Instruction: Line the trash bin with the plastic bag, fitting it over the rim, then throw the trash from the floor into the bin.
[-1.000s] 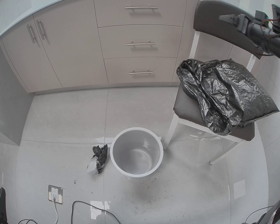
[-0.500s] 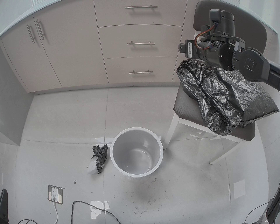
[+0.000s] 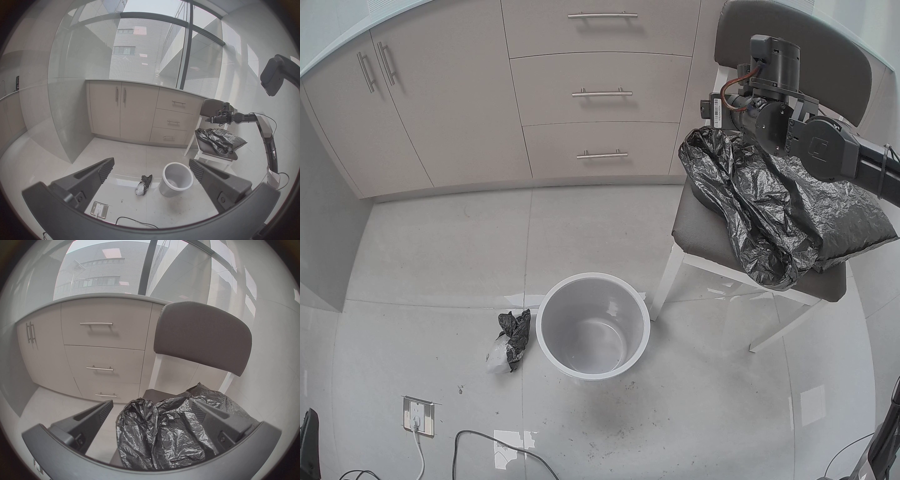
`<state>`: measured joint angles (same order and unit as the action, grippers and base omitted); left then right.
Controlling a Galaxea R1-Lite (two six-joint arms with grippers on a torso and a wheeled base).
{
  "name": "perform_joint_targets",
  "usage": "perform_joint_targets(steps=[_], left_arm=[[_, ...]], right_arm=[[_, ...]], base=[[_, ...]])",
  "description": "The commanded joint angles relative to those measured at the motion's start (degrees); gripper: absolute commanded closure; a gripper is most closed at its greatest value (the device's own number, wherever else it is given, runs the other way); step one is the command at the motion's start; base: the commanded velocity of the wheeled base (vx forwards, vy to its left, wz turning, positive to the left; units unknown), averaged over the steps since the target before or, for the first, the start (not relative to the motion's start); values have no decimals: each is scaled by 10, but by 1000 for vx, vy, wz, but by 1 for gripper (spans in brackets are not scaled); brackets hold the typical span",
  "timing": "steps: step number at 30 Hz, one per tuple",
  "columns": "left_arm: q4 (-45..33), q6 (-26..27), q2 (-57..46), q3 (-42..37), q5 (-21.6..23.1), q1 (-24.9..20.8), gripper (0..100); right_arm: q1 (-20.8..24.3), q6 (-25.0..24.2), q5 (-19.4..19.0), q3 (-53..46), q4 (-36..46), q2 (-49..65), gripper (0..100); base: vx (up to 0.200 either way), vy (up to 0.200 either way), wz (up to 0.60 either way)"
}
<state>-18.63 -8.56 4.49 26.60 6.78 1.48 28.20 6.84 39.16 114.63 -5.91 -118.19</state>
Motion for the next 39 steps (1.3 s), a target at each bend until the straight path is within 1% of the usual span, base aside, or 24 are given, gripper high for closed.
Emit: perform_joint_targets(steps=[1,6,11,12,17,24,25,31,39], left_arm=[[0,0,-2,-6,0,1,0],[0,-1,0,-8,1,0,0],[1,-1,0,-16,1,-2,0],[1,0,1,-17,2,-3,0],[1,-1,3,-21,2,-3,0],[1,-1,8,-22,2,-3,0],[1,-1,9,-21,2,-3,0],[1,0,14,-22,2,-3,0],[2,-1,16,-21,6,-3,0]], right_arm=[[-2,11,4,0,1,-8,0],[-24,25,7,0,5,-18,0],[-42,26,19,0,2,-22,0],[-48,24,20,-12,-2,-23,0],[-52,22,19,-50,-2,-23,0],[-53,20,20,-74,-4,-35,0],[-59,13,19,-89,-16,-40,0],[-60,15,19,-129,-35,-41,0],[-70,14,20,-151,-38,-38,0]], base=[[0,0,0],[0,0,0],[0,0,0],[0,0,0],[0,0,0],[0,0,0],[0,0,0],[0,0,0],[0,0,0]])
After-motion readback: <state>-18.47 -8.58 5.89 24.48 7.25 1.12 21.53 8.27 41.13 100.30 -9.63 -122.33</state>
